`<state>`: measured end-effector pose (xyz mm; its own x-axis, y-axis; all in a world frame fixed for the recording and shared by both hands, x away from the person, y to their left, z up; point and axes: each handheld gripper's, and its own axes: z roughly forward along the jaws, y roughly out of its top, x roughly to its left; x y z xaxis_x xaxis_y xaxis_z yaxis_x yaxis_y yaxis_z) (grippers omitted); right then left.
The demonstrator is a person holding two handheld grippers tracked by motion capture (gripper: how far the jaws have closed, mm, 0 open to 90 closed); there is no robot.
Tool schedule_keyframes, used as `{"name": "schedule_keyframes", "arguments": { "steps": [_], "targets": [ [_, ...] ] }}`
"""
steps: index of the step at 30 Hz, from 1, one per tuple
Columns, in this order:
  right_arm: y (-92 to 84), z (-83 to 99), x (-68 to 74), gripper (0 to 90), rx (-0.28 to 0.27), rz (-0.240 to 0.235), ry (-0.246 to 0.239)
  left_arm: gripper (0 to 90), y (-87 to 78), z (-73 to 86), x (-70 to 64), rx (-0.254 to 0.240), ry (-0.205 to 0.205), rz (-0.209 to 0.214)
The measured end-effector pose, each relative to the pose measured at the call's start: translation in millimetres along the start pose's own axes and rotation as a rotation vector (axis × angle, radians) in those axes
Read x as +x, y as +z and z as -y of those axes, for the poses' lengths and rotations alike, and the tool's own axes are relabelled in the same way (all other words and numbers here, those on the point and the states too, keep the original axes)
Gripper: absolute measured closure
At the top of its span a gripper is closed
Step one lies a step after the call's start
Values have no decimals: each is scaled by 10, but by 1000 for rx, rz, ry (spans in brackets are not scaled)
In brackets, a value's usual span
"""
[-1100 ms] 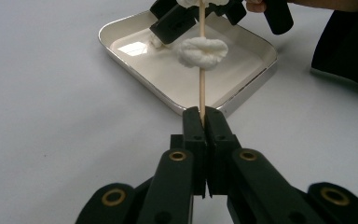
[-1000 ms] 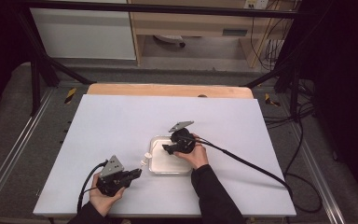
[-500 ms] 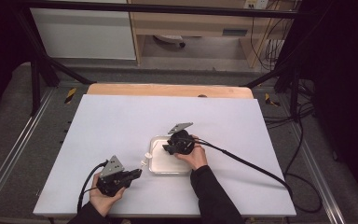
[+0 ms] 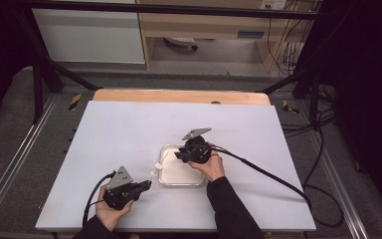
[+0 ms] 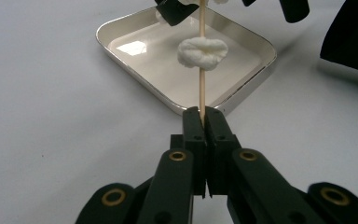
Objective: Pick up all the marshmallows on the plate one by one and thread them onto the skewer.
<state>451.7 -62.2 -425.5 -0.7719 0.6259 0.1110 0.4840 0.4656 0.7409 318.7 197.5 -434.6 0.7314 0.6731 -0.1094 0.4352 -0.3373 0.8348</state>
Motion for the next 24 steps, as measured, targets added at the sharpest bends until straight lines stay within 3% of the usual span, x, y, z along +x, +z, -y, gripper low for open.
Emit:
{"name": "schedule_keyframes", "arguments": {
  "steps": [24],
  "targets": [
    [-654,78,69,738,-157,-101,72,885,18,-5,-39,3,14,14]
  ]
}}
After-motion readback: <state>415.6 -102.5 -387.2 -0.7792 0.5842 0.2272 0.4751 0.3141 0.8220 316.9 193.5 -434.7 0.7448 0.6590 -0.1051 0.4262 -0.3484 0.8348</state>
